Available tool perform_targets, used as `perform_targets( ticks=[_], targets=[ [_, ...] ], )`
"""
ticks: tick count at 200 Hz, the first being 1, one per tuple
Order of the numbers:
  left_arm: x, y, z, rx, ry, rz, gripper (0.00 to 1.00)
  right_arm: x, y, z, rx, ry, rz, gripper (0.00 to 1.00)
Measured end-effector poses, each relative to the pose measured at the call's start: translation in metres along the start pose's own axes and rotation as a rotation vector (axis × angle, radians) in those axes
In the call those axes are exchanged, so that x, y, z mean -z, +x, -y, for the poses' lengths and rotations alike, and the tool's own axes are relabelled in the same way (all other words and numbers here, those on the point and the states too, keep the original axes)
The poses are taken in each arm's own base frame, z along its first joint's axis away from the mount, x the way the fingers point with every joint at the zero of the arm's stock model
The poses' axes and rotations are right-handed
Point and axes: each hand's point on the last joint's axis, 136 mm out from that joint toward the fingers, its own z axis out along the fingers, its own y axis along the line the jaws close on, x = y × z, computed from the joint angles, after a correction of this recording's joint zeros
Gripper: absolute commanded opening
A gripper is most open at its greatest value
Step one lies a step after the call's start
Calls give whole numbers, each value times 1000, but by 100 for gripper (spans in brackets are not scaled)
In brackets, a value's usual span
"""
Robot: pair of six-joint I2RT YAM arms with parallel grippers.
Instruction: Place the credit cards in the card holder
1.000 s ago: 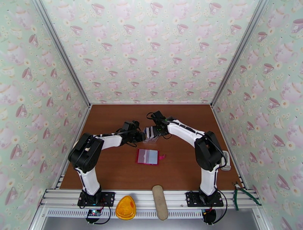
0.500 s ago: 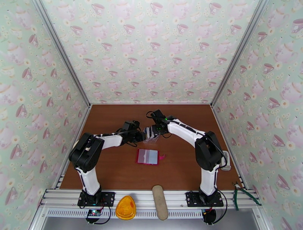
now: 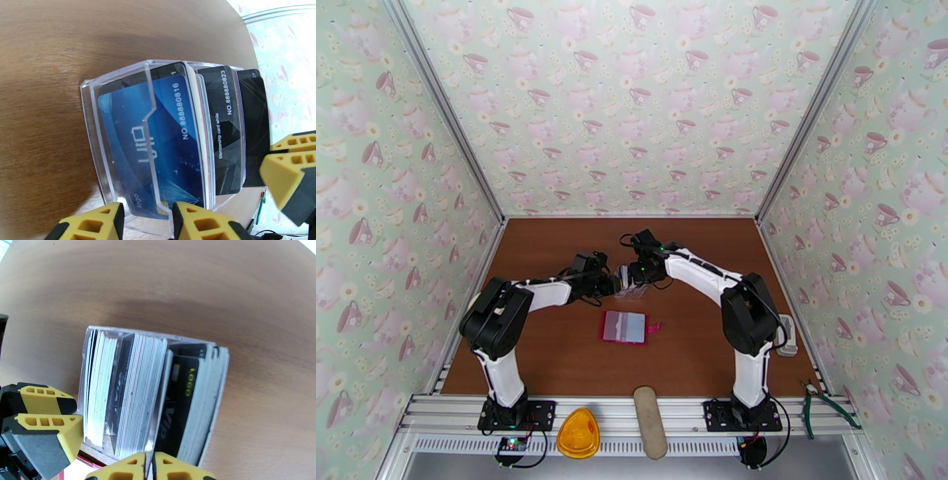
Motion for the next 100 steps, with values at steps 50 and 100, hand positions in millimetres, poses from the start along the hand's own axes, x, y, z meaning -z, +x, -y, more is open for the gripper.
perform_targets(
  ticks=[50,100],
  targets=[
    [0,0,0,1,0,-1,39,-1,-4,-3,0,-8,-2,20],
    [0,1,1,1,4,-5,39,-7,-17,-1,-12,0,-5,19]
  ],
)
